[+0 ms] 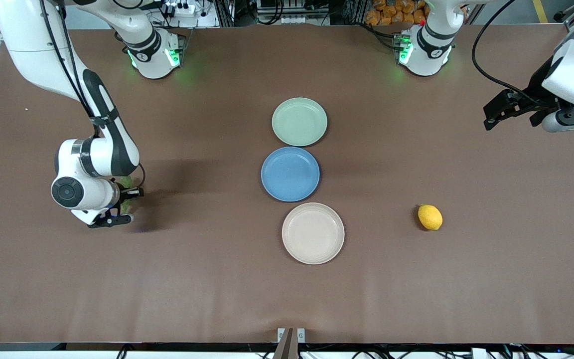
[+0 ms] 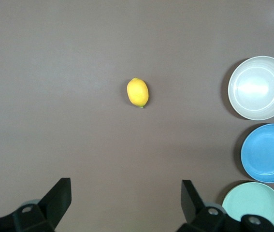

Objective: Pick lemon and lettuce from plates
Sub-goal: 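Carry the lettuce away with the right gripper while the left gripper withdraws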

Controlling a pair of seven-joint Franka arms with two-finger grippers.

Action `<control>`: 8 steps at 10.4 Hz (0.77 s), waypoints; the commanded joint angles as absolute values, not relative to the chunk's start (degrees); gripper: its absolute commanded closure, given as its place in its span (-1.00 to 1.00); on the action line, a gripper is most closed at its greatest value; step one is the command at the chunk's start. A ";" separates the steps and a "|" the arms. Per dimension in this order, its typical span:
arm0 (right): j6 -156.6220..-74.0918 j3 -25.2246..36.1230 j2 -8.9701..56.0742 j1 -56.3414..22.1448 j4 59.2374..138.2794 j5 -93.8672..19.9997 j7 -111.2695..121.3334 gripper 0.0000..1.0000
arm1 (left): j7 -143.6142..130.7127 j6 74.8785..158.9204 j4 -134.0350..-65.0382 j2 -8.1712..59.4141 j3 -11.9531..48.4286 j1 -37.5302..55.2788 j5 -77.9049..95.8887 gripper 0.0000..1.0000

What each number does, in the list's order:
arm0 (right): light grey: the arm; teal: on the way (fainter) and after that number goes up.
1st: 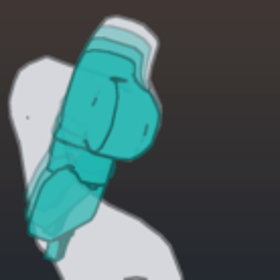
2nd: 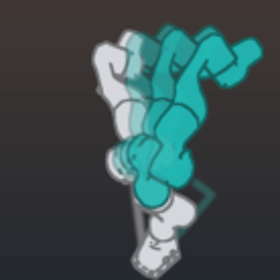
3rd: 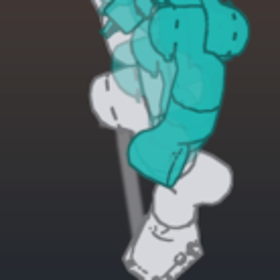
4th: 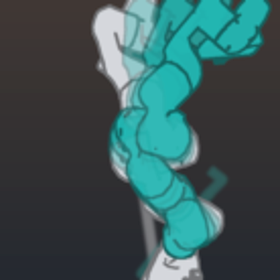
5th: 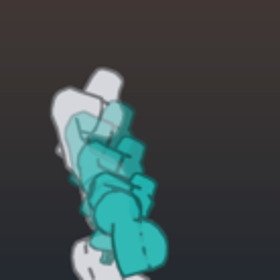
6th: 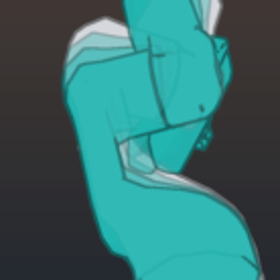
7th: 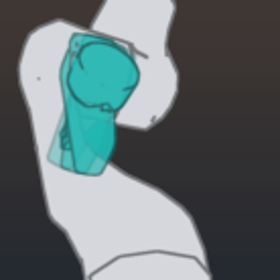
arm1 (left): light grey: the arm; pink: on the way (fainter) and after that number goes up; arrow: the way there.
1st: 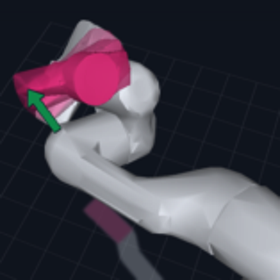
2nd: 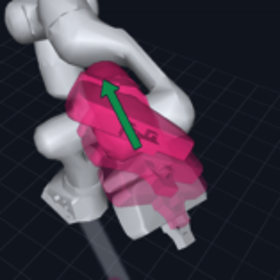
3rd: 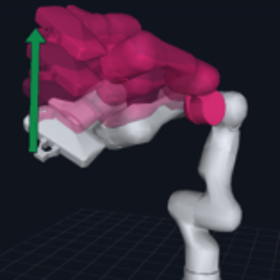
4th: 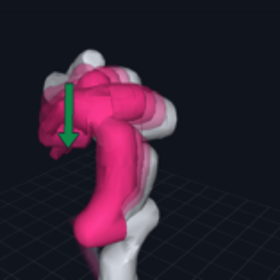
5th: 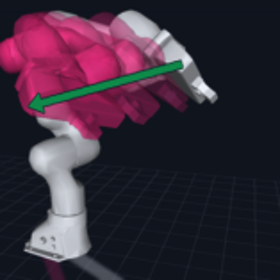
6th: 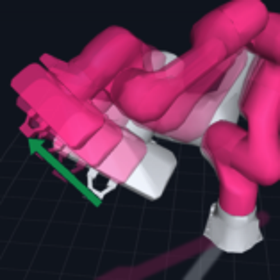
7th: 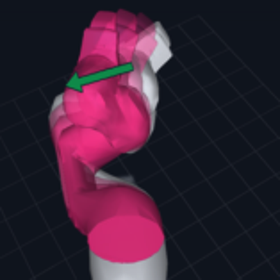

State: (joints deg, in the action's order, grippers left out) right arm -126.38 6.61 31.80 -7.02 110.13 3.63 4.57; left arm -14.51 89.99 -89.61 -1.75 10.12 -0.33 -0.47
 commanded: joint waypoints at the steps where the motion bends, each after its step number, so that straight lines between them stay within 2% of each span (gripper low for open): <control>1: -129.63 5.45 33.31 -5.54 111.01 4.04 4.75 0.76 | -12.92 88.33 -88.68 -1.93 10.02 -0.88 0.88 -1.00; 2: -129.64 5.45 33.66 -5.54 110.92 4.04 4.57 0.67 | -12.92 88.33 -88.68 -1.93 9.93 -0.97 0.88 -1.00; 3: -129.55 5.45 33.75 -5.54 110.57 4.04 4.57 -0.10 | -12.92 88.33 -88.68 -1.93 9.84 -0.97 0.97 -1.00; 4: -129.29 5.54 33.14 -5.45 110.31 4.13 5.09 -0.99 | -13.01 88.33 -88.68 -1.85 9.84 -0.88 0.97 -1.00; 5: -128.68 5.62 32.61 -5.28 109.00 4.13 5.18 -1.00 | -13.01 88.33 -88.68 -1.85 10.02 -0.88 0.79 -1.00; 8: -119.56 5.71 32.17 -5.19 102.94 4.04 5.10 -1.00 | -13.10 88.33 -88.77 -1.58 10.37 -0.53 0.09 -1.00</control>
